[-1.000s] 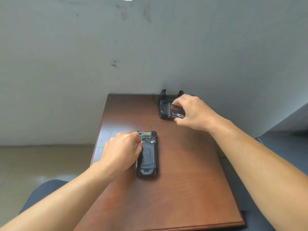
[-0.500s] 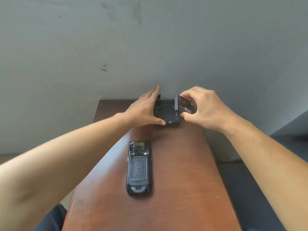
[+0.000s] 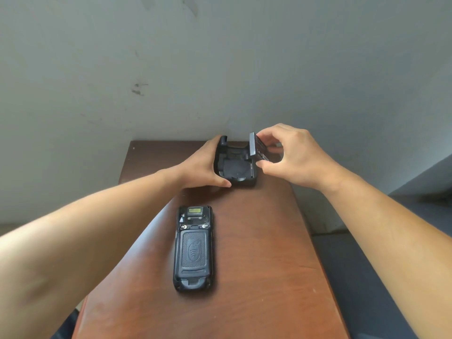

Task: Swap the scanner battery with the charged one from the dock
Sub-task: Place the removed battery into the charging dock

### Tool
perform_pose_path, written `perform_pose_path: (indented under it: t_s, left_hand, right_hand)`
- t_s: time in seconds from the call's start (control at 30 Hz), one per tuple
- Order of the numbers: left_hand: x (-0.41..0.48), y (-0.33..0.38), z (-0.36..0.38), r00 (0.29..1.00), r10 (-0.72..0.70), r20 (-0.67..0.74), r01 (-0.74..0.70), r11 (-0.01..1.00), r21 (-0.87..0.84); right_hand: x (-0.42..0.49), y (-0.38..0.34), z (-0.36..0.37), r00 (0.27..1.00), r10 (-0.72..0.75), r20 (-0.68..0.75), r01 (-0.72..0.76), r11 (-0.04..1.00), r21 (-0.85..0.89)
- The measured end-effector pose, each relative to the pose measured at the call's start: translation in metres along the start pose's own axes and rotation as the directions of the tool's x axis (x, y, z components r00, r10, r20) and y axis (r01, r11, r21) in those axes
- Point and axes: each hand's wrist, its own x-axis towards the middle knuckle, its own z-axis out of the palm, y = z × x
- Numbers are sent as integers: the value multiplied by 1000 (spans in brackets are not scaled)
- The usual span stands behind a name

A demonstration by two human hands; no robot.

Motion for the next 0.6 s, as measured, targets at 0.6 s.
perform_pose_path:
  t_s: [0.6]
  left_hand:
    - [-17, -13, 16, 994, -43, -96, 51, 995, 80]
  right_hand:
    - [23, 8, 50, 982, 100, 157, -99, 995, -15]
